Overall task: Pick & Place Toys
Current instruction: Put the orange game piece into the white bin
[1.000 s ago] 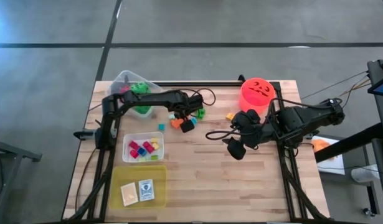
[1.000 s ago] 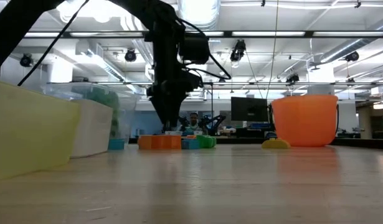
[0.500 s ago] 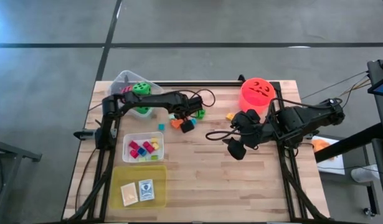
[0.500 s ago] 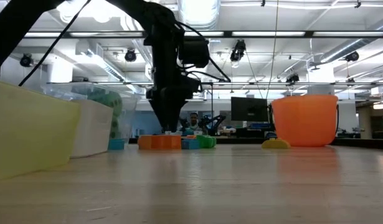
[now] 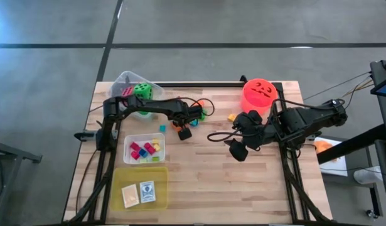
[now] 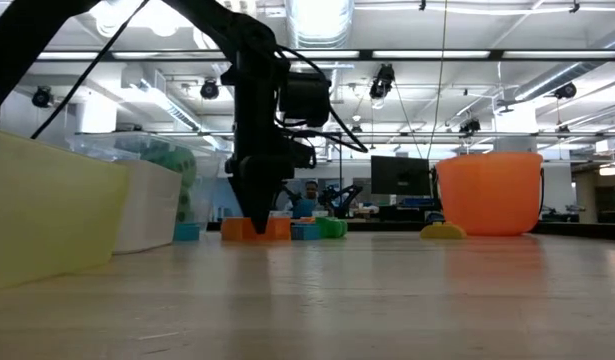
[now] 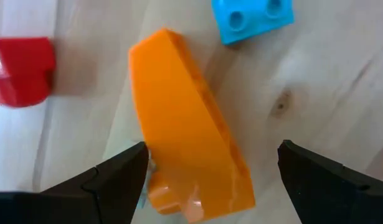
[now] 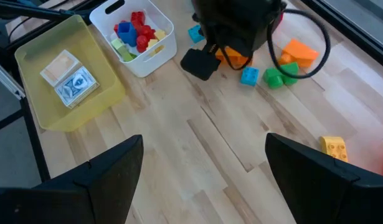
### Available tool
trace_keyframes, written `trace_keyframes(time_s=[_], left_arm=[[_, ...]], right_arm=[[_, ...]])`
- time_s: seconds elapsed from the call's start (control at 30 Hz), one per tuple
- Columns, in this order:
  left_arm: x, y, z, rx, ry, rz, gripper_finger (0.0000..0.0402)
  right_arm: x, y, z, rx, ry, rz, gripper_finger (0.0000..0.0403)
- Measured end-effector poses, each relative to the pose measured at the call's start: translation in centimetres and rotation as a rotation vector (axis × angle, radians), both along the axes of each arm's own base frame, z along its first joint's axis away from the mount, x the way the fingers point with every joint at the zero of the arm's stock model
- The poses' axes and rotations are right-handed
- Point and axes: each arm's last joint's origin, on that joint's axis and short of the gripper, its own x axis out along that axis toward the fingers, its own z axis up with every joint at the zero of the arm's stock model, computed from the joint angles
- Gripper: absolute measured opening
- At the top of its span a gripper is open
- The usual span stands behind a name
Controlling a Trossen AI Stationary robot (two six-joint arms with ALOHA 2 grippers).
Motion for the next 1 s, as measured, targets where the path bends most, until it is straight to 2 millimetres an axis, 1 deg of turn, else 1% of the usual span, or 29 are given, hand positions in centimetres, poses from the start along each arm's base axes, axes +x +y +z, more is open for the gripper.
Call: trace_keyframes(time_s=[0.23,0.43,0.63,0.73,0.9,1.0], left_arm=[[0.6,-1.1,0.0,0.010,-0.022,-0.100,0.0342],[0.8,-2.0,-0.1,-0.006,-0.032,-0.130,0.0341],[0.6,-4.0,-0.8,-0.028,-0.005,-0.193,0.0336],[0.4,-4.8,-1.2,-0.028,0.003,-0.205,0.0316],[0.3,-5.1,-1.4,-0.035,-0.011,-0.127,0.0270],[0.4,-5.1,-1.4,-0.041,-0.031,-0.063,0.0249]], right_arm=[[0.0,0.0,0.0,0.002,-0.001,-0.001,0.0332],[0.0,0.1,0.0,0.030,0.005,0.008,0.0332],[0.0,0.1,0.0,0.030,0.004,0.008,0.0332],[0.0,0.1,0.0,0.031,0.004,0.008,0.0332],[0.0,0.1,0.0,0.027,0.005,0.012,0.0332],[0.0,0.1,0.0,0.027,0.005,0.012,0.0332]])
